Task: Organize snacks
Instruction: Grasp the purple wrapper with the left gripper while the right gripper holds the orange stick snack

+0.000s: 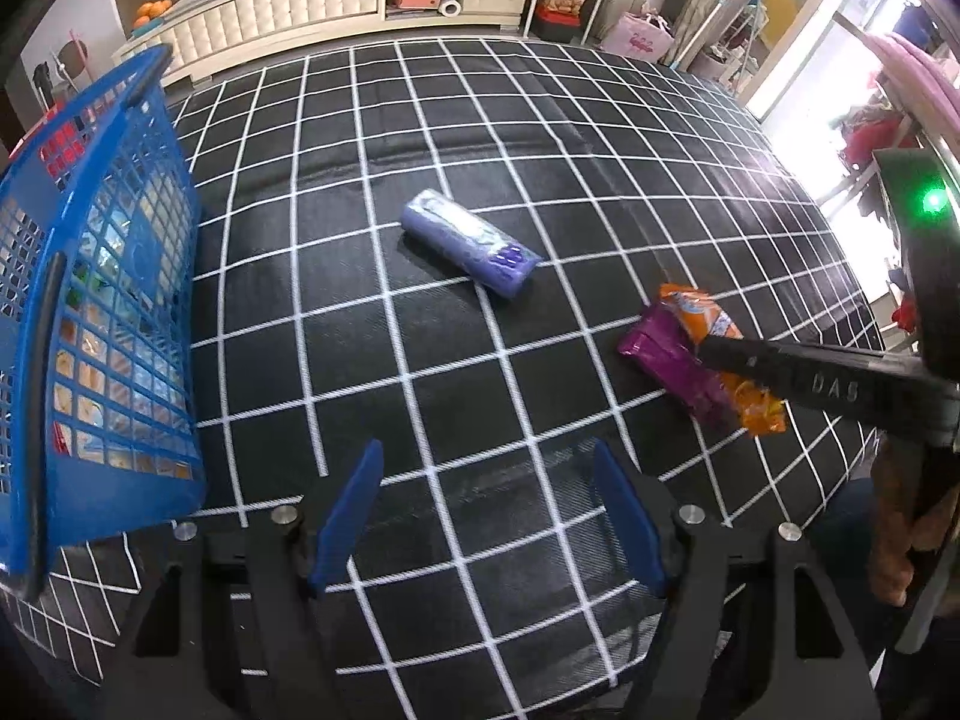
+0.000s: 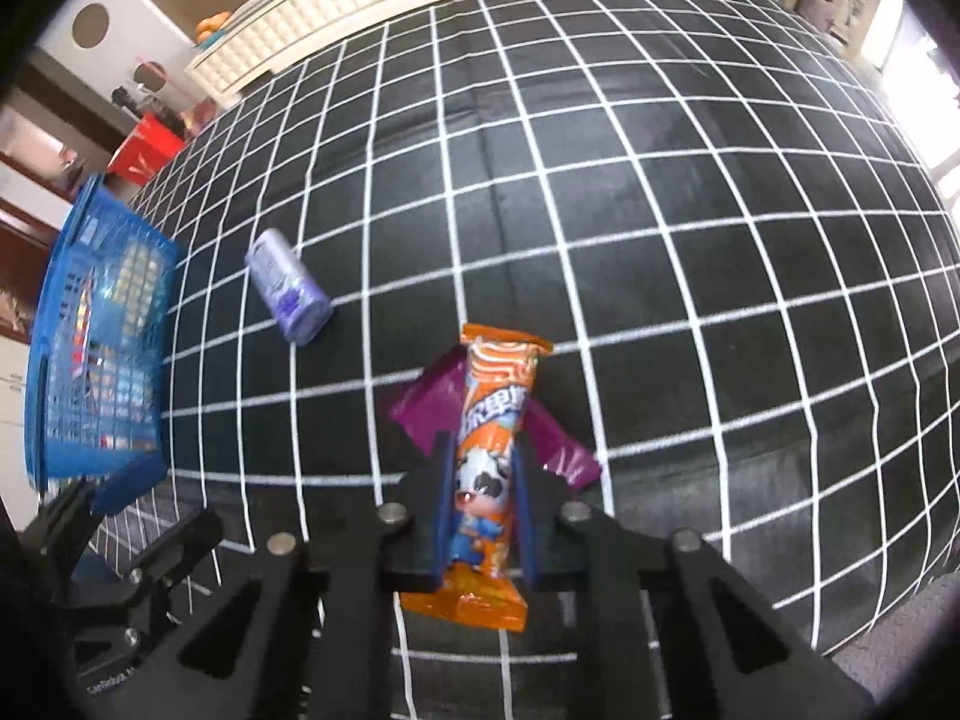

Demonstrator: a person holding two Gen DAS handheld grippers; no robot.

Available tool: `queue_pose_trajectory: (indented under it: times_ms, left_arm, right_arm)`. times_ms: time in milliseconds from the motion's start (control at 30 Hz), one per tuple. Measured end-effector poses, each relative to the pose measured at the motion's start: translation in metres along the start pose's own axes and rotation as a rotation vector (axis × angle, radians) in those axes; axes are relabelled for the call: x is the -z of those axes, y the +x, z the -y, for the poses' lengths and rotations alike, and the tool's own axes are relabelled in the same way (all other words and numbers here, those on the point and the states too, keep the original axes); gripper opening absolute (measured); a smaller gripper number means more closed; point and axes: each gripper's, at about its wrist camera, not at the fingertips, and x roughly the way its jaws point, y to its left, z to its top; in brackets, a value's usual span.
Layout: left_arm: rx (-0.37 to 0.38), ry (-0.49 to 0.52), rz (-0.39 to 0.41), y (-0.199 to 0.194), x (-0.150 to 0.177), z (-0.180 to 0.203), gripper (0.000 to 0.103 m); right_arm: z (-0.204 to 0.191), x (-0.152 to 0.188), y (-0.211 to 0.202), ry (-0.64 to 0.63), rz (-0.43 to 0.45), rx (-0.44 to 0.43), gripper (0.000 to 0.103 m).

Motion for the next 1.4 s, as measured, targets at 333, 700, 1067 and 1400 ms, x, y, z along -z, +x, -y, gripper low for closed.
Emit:
queue_pose_trajectory:
  times_ms: [333,700,1067,1400]
  left_arm:
    - [0.049,-0.076,-0.043,0.008,-0.002,0.034,0.071]
    - [-0.025,-0.227,-0.110,0.057,-0.037,0.086,0.071]
    - [-0.130,-0.362,-0.077,0.091,-0.064,0.126,0.071]
    - [-0.262,-0.384,-0.066,0.105,-0.056,0.138,0.074]
  right_arm:
    - [0.024,0.029,-0.050,-0.016,0.114,-0.041,0.021]
    - [0.073,0.011,-0.059,0.038,0.165,-0.034,0.021]
    - [0.094,0.005,-0.050,0.028,0.170,-0.046,0.021]
    - [0.108,0.007,-0.044,0.043,0.158,-0.083,0.021]
